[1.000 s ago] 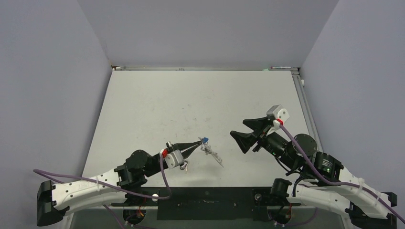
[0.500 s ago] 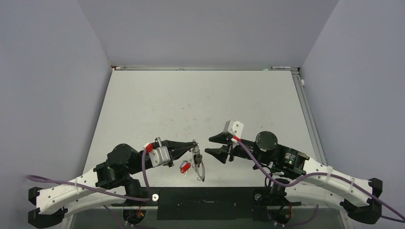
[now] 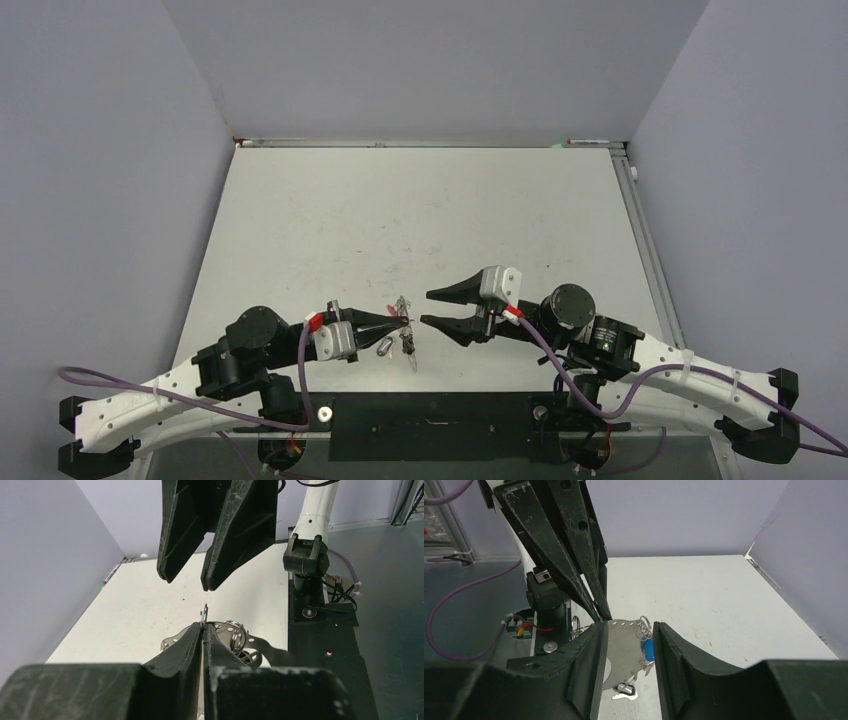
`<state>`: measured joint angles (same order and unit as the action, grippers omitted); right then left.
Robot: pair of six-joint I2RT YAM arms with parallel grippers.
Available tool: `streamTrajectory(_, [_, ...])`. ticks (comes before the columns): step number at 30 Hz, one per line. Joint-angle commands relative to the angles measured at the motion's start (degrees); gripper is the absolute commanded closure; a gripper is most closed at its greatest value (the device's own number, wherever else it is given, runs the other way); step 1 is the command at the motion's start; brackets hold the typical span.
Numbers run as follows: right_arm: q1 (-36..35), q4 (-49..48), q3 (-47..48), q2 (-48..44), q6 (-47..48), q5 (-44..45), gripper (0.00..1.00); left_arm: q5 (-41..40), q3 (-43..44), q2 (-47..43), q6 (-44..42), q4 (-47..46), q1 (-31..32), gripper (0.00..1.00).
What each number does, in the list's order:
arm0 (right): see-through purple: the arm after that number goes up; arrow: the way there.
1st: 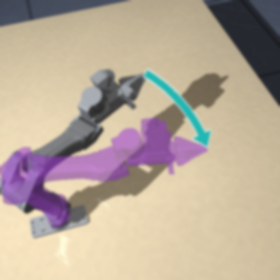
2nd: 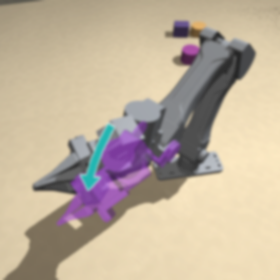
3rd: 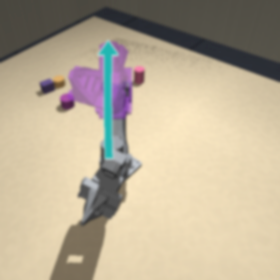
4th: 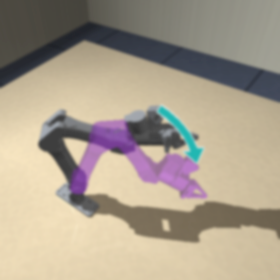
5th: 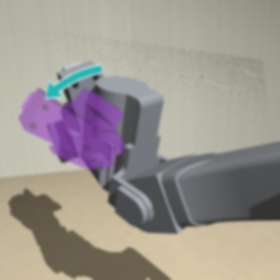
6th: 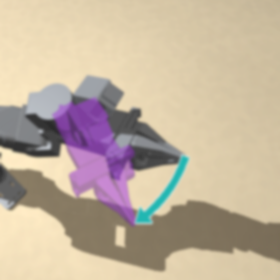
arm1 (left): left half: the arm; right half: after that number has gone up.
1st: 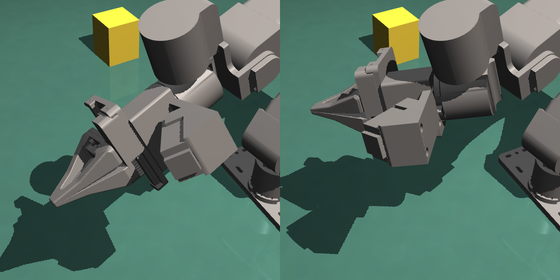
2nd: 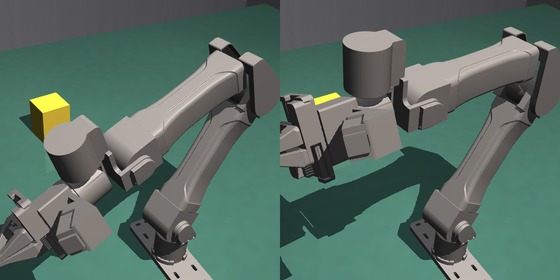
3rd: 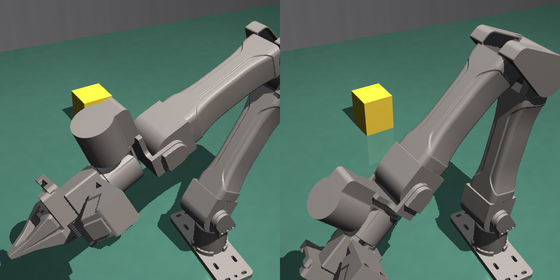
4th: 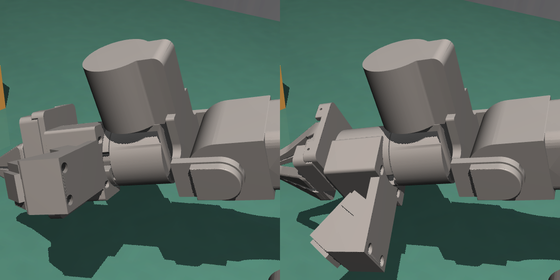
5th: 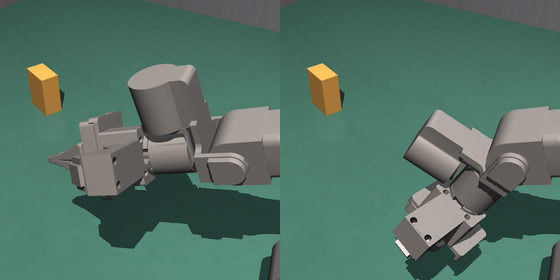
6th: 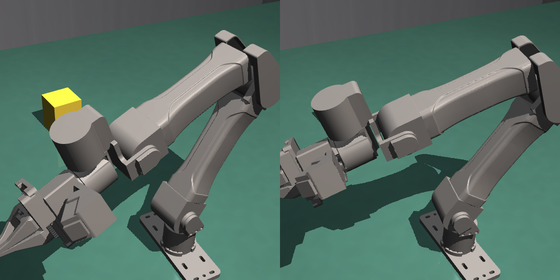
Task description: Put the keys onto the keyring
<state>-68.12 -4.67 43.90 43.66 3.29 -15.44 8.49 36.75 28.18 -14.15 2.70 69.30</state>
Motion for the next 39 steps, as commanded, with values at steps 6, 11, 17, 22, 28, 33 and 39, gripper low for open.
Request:
streamTrajectory(6, [-2.7,-5.2,0.5,1.3,2.2,-2.1,0.63,1.1,-0.1,-1.2,1.1,-6.6,0.1,1.00])
streamTrajectory(11, [-2.8,-4.7,0.4,1.1,2.7,-2.8,0.63,0.6,-0.5,-1.8,1.9,-7.0,0.0,1.00])
streamTrajectory(17, [-3.0,-5.9,0.4,2.3,2.3,-2.9,0.64,1.0,-1.0,-1.9,2.8,-8.5,0.0,1.00])
streamTrajectory(22, [-3.5,-6.7,1.2,3.6,2.4,-3.2,0.67,1.5,-1.2,-1.5,3.5,-9.3,-0.2,1.00])
streamTrajectory(28, [-4.1,-7.1,1.6,5.0,2.6,-2.7,0.68,1.7,-1.4,-1.3,4.0,-10.0,-0.5,1.00])
streamTrajectory(33, [-4.6,-7.0,1.8,5.6,2.7,-2.3,0.74,2.0,-1.6,-1.3,4.2,-10.2,-0.8,1.00])
streamTrajectory(39, [-5.2,-6.0,1.8,5.9,3.2,-0.9,0.77,2.4,-1.6,-1.4,4.3,-10.8,-1.1,1.00])
